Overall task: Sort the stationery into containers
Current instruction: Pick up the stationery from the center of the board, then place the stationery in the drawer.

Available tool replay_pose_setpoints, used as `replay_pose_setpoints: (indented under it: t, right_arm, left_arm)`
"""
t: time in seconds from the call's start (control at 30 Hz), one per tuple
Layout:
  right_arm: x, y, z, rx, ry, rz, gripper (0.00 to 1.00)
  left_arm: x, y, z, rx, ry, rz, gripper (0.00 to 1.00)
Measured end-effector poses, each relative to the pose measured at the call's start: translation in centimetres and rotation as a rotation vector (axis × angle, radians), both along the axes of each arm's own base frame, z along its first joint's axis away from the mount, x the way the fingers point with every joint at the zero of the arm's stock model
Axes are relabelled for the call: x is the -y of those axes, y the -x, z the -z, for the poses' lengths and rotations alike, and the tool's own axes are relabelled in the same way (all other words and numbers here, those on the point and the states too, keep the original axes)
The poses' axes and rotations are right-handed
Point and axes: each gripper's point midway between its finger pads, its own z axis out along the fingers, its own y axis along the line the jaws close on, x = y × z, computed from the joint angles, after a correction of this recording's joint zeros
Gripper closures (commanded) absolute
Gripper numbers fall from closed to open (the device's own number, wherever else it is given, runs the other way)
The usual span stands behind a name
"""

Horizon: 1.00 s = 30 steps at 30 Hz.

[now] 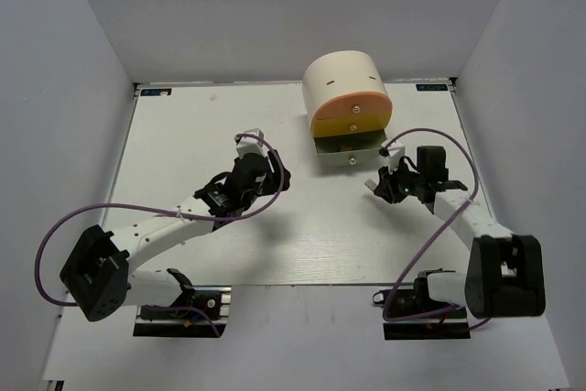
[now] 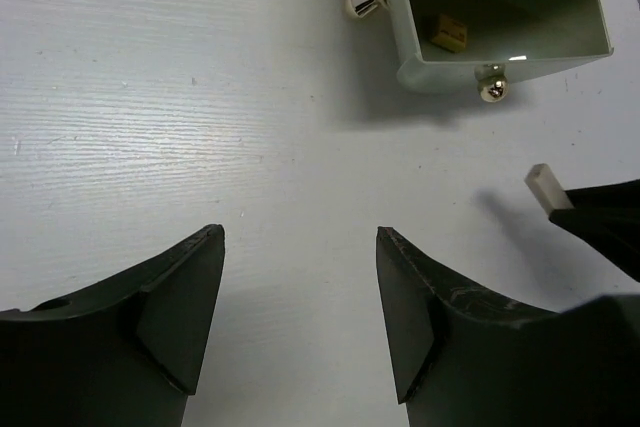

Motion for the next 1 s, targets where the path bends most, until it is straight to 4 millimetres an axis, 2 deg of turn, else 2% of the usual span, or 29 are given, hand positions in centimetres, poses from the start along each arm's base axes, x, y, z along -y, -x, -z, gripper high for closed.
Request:
replay_pose_setpoints:
  t: [0.07, 0.17, 0.27, 0.43, 0.53, 0.7, 0.73, 0.77, 0.97, 1.0]
  right_arm:
    - [-1.1, 0.2, -2.7, 0.057, -0.027, -0.098, 0.98]
    - [-2.3, -0.4, -6.1, 0.135, -0.056, -0.201, 0.98]
    - [-2.9, -1.0, -7.9, 0.196, -0.068, -0.259, 0.98]
    - [-2.9, -2.8, -8.8, 0.241, -0.039, -0.268, 0.96]
    - [-2.6, -5.4, -9.7, 0.279, 0.000, -0.249, 0.96]
    - [-2.3, -9.9, -11.4, 0.364, 0.053, -0.224, 0.89]
    - [-2.2, -10.5, -11.5, 0.372, 0.063, -0.219, 0.86]
    - [-2.2, -11.0, -11.3, 0.375, 0.072, -0.216, 0.76]
    - [-2.5, -12.6, -9.7, 0.355, 0.113, -0.214, 0.56]
    - [-2.5, -12.6, -9.4, 0.351, 0.118, -0.215, 0.50]
  left_arm:
    - [-0.1, 0.1, 0.0, 0.000, 0.005, -0.003, 0.28]
    - [-0.2, 0.2, 0.2, -0.006, 0.005, -0.007, 0.28]
    - [-0.2, 0.2, 0.2, -0.006, 0.007, -0.008, 0.28]
    - [-0.5, 0.6, 0.4, -0.009, 0.013, -0.011, 0.28]
    - [-0.9, 0.9, 0.5, -0.009, 0.022, -0.015, 0.28]
    - [-1.1, 1.1, 0.3, -0.007, 0.035, -0.024, 0.28]
    - [-1.2, 1.1, 0.3, -0.006, 0.037, -0.027, 0.28]
    - [-1.2, 1.1, 0.4, -0.008, 0.037, -0.030, 0.28]
    - [-1.6, 1.4, 1.1, -0.025, 0.022, -0.039, 0.28]
    - [-1.7, 1.4, 1.1, -0.026, 0.023, -0.040, 0.28]
